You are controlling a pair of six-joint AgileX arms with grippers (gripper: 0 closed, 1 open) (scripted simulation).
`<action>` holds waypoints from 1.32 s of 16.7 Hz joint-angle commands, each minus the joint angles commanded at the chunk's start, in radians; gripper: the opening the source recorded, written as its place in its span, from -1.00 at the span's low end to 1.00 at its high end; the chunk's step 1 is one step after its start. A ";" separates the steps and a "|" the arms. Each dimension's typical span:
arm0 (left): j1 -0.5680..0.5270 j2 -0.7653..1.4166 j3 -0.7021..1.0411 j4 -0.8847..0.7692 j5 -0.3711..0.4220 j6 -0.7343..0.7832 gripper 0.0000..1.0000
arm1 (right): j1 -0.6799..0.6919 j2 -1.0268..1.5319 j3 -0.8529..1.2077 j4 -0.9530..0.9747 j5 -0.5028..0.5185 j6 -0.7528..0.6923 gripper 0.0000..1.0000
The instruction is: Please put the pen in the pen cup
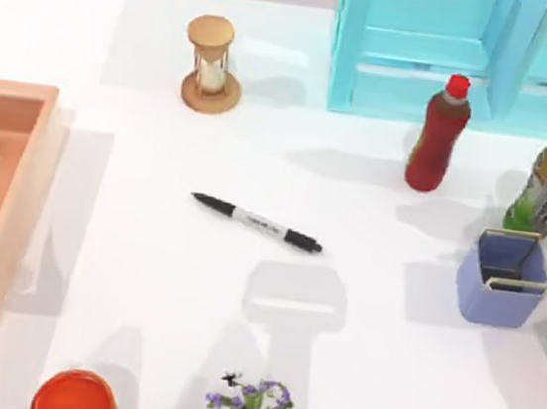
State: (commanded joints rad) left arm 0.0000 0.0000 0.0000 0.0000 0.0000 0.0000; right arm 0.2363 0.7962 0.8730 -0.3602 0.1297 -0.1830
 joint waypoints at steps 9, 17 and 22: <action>0.000 0.000 0.000 0.000 0.000 0.000 1.00 | 0.251 0.804 0.683 -0.452 0.038 -0.158 1.00; 0.000 0.000 0.000 0.000 0.000 0.000 1.00 | 0.430 1.417 1.248 -0.829 0.067 -0.225 1.00; 0.000 0.000 0.000 0.000 0.000 0.000 1.00 | 0.516 1.684 1.506 -0.993 0.058 -0.246 1.00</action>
State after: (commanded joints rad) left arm 0.0000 0.0000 0.0000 0.0000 0.0000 0.0000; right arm 0.7519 2.4799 2.3794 -1.3532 0.1877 -0.4291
